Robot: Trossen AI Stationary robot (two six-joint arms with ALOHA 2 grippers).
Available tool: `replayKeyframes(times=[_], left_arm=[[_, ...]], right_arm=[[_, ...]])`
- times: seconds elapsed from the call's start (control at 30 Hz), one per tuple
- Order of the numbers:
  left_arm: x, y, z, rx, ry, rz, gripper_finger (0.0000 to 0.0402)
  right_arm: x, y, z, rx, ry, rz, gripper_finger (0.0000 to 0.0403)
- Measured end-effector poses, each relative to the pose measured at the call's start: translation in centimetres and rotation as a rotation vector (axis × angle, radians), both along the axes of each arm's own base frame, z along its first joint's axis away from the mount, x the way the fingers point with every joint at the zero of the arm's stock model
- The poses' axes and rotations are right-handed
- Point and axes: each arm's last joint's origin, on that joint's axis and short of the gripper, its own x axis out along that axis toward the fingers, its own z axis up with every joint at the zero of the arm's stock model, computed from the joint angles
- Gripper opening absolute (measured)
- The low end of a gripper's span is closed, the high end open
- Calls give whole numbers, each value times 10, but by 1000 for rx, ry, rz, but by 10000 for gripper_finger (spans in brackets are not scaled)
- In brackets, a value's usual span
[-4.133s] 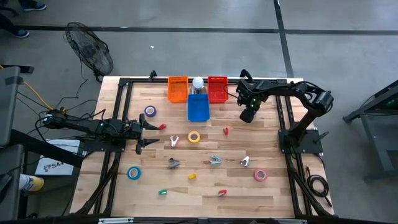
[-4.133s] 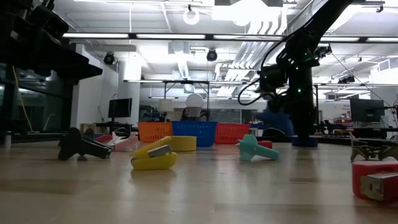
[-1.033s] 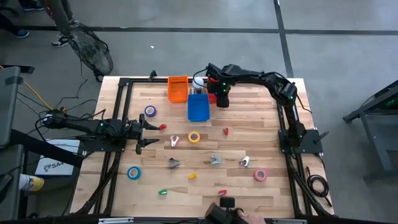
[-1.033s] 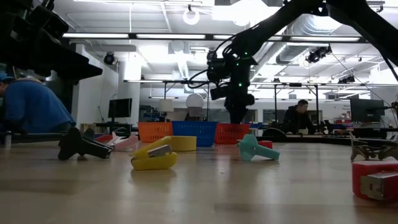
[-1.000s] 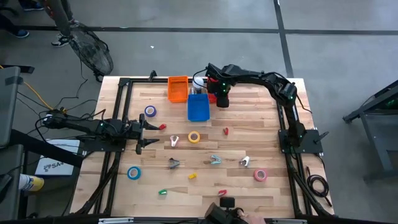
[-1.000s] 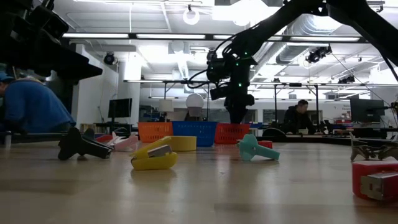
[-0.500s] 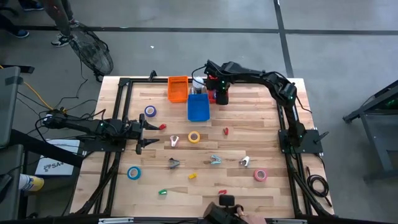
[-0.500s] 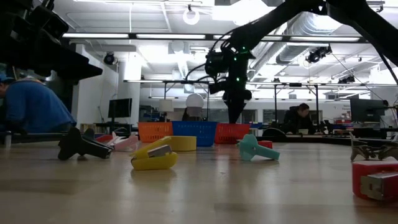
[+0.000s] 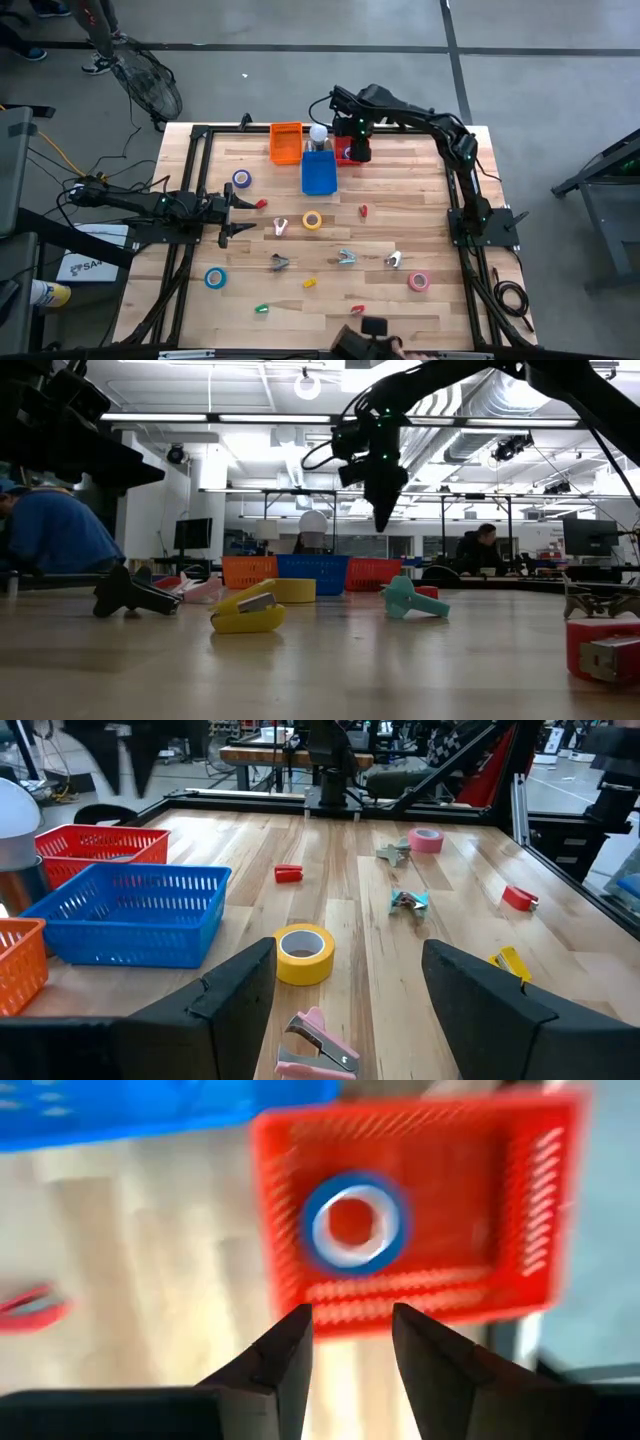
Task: Pick and place Stapler, Stapler remover, tape
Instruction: Put the pink tape into the red basket
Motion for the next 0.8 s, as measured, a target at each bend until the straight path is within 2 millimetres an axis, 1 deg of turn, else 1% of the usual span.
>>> replayKeyframes(times=[0.1, 0.2, 0.3, 0.4, 0.5, 0.67, 0.8], left_arm=[[0, 0, 0, 0, 0, 0, 246], [0, 0, 0, 0, 0, 0, 246], [0, 0, 0, 0, 0, 0, 246], [0, 0, 0, 0, 0, 0, 246], [0, 0, 0, 0, 0, 0, 246], [0, 0, 0, 0, 0, 0, 246], [0, 0, 0, 0, 0, 0, 246]], right_arm=[[-9, 6, 2, 87, 7, -41, 131], [-20, 17, 8, 92, 4, -70, 130], [-35, 33, 15, 85, -10, -115, 130], [-53, 56, 18, 78, -34, -172, 130], [-74, 82, 16, 78, -59, -239, 130], [-103, 130, 3, 93, -88, -345, 130], [-120, 161, -8, 109, -87, -383, 130]])
